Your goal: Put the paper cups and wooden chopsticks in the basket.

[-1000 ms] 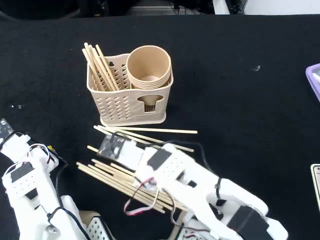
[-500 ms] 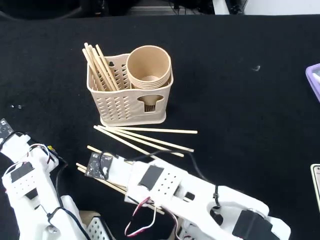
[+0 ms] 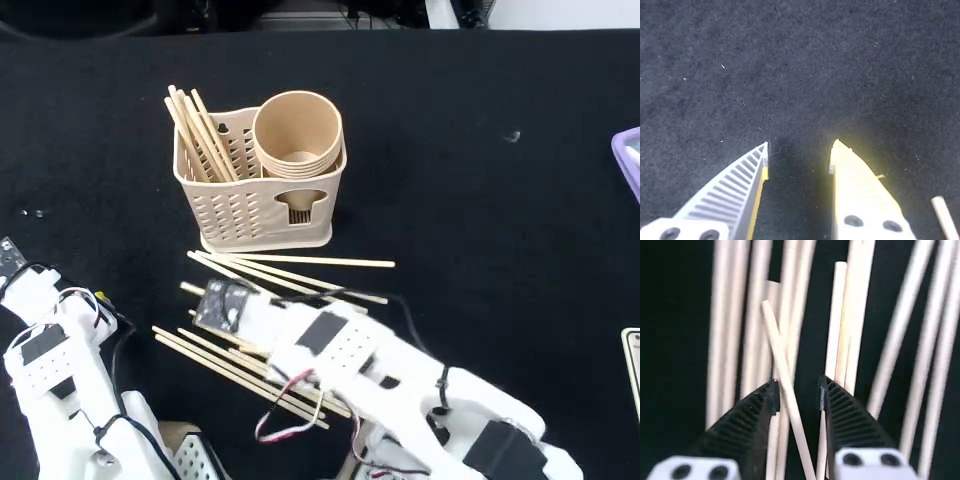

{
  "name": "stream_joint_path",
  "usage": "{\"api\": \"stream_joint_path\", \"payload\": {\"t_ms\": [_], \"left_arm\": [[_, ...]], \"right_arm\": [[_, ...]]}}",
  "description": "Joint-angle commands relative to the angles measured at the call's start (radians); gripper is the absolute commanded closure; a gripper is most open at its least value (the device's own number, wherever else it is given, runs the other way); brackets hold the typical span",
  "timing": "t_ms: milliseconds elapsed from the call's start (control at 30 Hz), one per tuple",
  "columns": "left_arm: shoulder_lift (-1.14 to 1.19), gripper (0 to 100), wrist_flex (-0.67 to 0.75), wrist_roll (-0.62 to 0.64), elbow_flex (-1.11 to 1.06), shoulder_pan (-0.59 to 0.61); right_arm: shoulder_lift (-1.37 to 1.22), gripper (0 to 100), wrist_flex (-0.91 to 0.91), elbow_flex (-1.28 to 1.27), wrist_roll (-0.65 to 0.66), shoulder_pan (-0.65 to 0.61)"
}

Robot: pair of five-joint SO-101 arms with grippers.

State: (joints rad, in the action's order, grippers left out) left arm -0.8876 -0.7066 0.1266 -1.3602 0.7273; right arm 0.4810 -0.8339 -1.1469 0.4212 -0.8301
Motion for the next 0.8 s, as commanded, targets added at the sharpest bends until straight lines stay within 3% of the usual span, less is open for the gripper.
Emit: {"api": "stream_joint_path", "payload": {"t_ms": [0, 233, 400, 767], "left_arm": [[-0.014, 79, 0.021, -0.002, 0.022, -0.008], [-0.014, 79, 0.021, -0.002, 0.022, -0.008], [-0.014, 79, 0.021, -0.002, 0.022, -0.008], [-0.014, 79, 0.021, -0.002, 0.022, -0.008]], "right_arm": [[0.035, 86.4, 0.012, 0.010, 0.044, 0.058], [0.035, 87.1, 0.014, 0.010, 0.048, 0.058], [0.035, 99.0, 0.051, 0.005, 0.040, 0.061], [0.035, 95.6, 0.048, 0.013, -0.009, 0.057]]}}
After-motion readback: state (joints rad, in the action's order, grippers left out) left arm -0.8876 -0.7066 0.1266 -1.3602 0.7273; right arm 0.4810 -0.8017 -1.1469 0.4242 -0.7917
